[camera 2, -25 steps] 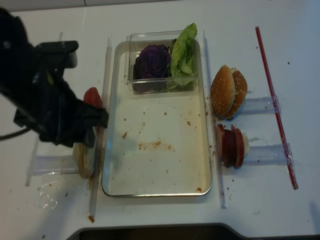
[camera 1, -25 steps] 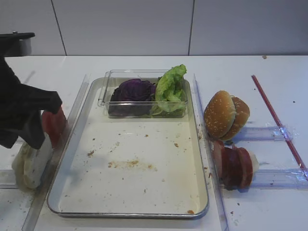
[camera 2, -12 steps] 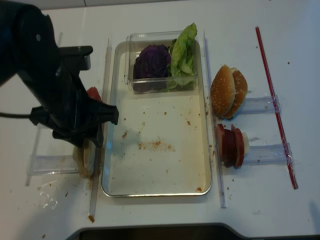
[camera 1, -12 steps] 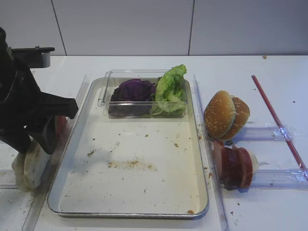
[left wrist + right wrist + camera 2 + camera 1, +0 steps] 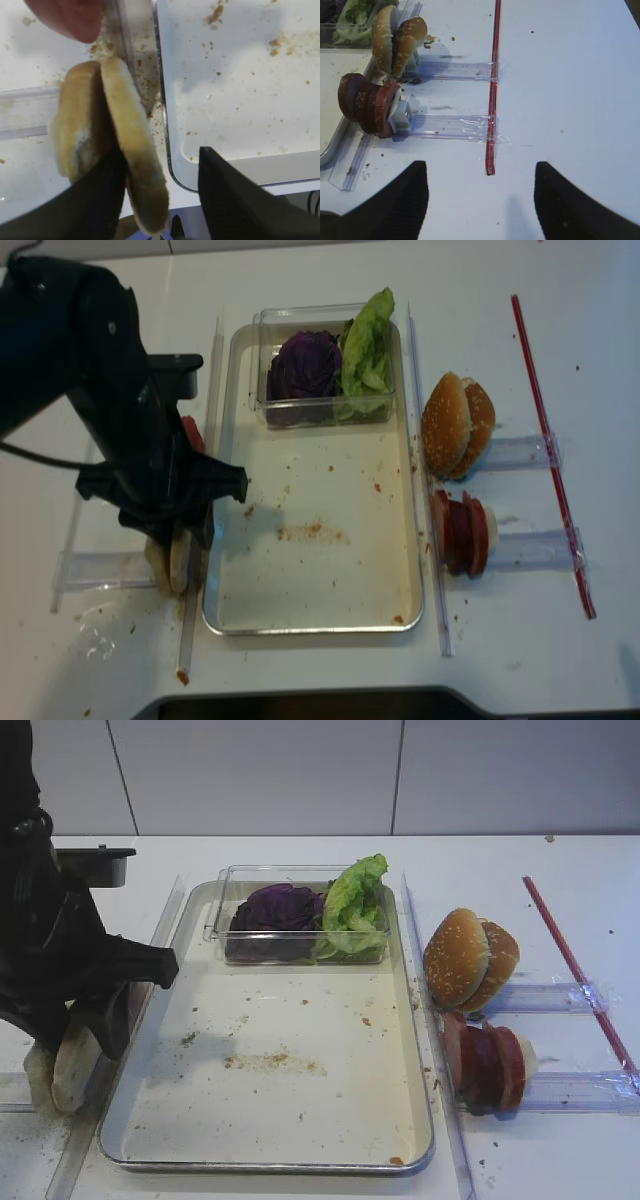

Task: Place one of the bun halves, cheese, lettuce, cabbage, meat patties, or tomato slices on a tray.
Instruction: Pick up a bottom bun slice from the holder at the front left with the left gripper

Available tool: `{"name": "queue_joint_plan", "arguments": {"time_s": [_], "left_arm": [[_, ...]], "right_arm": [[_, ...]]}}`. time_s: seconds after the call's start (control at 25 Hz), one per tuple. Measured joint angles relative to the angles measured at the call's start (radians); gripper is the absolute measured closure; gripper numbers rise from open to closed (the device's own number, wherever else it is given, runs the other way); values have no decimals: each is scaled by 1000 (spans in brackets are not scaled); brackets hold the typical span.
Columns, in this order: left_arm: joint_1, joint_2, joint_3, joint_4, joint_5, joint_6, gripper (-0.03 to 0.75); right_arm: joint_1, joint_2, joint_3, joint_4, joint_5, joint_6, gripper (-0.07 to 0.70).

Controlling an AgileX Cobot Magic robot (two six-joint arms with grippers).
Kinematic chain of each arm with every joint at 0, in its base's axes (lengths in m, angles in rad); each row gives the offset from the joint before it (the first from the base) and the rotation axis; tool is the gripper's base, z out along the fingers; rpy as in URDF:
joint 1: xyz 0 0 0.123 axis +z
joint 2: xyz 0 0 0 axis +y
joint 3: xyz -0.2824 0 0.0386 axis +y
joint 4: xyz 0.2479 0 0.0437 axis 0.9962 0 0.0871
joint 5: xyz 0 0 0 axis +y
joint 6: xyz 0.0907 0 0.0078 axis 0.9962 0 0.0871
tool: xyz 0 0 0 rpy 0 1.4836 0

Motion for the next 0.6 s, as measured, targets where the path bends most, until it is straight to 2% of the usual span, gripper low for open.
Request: {"name": "queue_joint_plan", "arguments": {"time_s": [0.16,0.48,0.6], "left_arm": [[0,7,0,7,-1,-9,435],[0,9,0,48,-1,-36,659],[0,9,0,52,-1,-40,665]], "right_arm": [[0,0,0,0,0,0,134],[0,0,0,0,0,0,134],[0,0,0,0,0,0,134]]}}
